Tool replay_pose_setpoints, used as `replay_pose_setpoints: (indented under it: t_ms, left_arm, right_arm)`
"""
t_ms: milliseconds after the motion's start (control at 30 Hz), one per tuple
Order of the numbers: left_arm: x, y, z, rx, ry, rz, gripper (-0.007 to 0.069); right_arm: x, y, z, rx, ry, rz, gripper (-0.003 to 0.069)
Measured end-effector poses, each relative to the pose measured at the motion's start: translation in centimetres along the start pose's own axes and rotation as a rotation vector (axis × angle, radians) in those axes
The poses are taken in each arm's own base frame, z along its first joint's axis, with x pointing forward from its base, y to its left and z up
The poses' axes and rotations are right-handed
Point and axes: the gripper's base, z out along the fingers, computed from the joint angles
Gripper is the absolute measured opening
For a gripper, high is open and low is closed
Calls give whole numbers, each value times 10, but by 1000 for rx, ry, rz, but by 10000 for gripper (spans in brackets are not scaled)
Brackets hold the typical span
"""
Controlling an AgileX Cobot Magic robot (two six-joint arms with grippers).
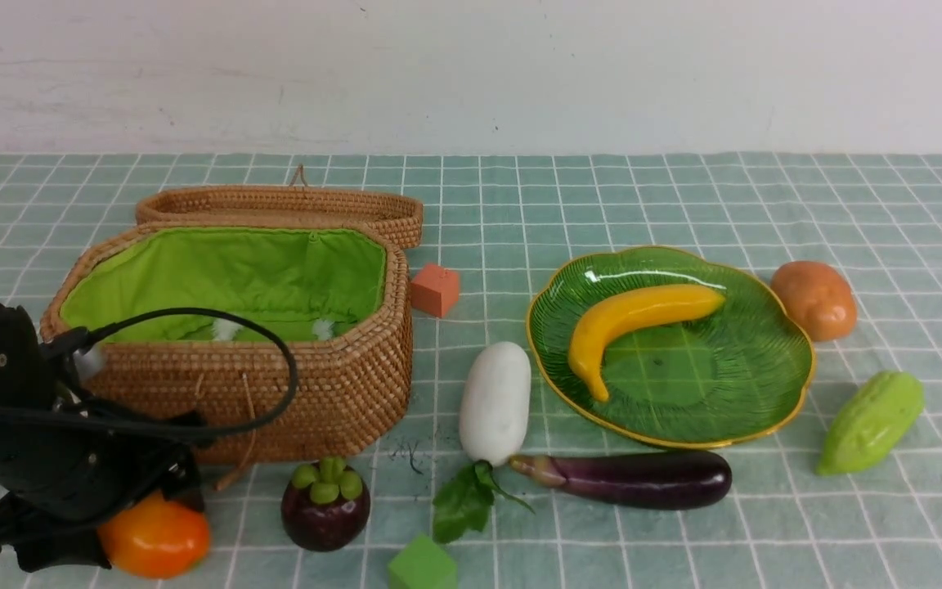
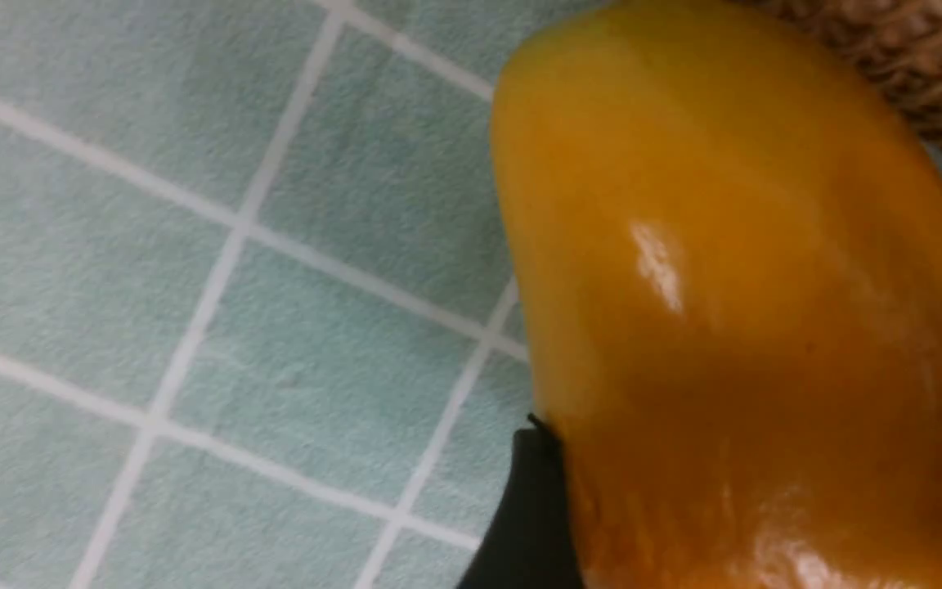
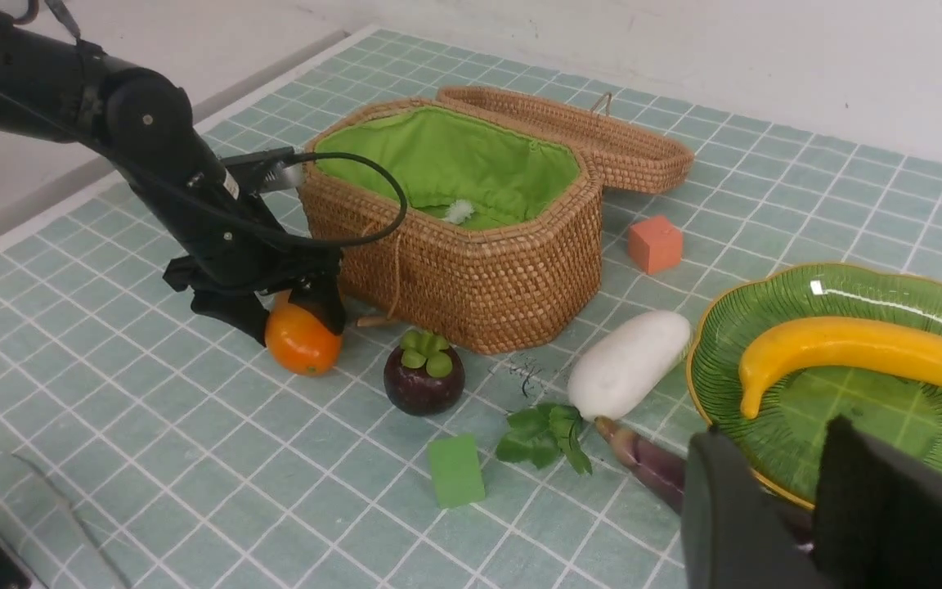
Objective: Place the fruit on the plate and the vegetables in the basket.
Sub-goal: Grab the mango with your left arm and place it on the right plate
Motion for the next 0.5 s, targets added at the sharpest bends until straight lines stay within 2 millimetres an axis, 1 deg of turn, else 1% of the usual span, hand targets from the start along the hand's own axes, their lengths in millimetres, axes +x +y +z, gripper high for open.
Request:
replay_pose_setpoints:
  t_ms: [100,233,367,433,467,500]
  left_arm:
    - [1,3,-2,-27,12,2,592]
    - [5,7,-11,-60,26,22,591]
    - [7,10,-27,-58,-4,49,591]
    - [10,13,-38,-72,-10,100,591]
    - [10,13,-38,-72,-10,100,591]
    - [13,16,-46,-85,1,189,591]
  right_arm:
    - [0,0,0,-1,0,1,181]
    - [0,0,0,-1,1,-13,181]
    - [0,0,0,0,1,-22,181]
    - [0,0,0,0,1,-22,181]
    - [0,0,0,0,1,-22,181]
    - [0,0,0,0,1,-22,181]
